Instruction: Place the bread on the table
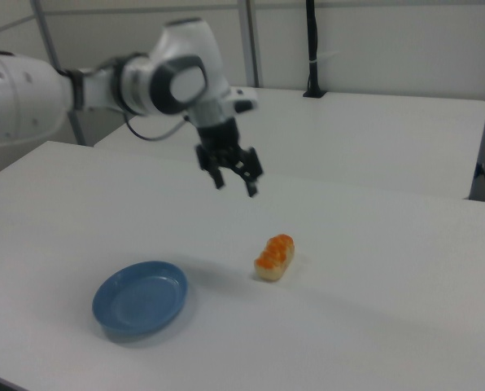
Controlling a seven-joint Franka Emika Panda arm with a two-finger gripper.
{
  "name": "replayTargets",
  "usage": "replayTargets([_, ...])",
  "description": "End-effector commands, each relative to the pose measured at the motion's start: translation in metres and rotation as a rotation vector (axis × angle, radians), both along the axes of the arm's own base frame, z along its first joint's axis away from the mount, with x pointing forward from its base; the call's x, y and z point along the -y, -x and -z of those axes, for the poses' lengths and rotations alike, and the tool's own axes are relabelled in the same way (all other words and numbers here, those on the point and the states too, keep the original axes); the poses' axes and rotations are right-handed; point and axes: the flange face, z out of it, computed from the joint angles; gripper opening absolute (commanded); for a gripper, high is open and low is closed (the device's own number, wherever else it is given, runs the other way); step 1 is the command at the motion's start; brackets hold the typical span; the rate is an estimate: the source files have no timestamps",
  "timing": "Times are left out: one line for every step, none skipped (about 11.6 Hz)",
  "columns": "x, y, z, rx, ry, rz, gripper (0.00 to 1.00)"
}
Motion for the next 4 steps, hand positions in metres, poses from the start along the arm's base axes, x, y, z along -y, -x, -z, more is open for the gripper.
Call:
replayTargets([-0.05, 0.068, -0.06, -0.065, -0.059, -0.03, 1.0])
replayTargets([-0.053, 0.084, -0.077, -0.046, -0.065, -0.04, 1.0])
replayTargets([-0.054, 0.095, -0.091, -0.048, -0.073, -0.04, 1.0])
replayTargets([-0.061, 0.098, -0.092, -0.072, -0.076, -0.051, 1.0])
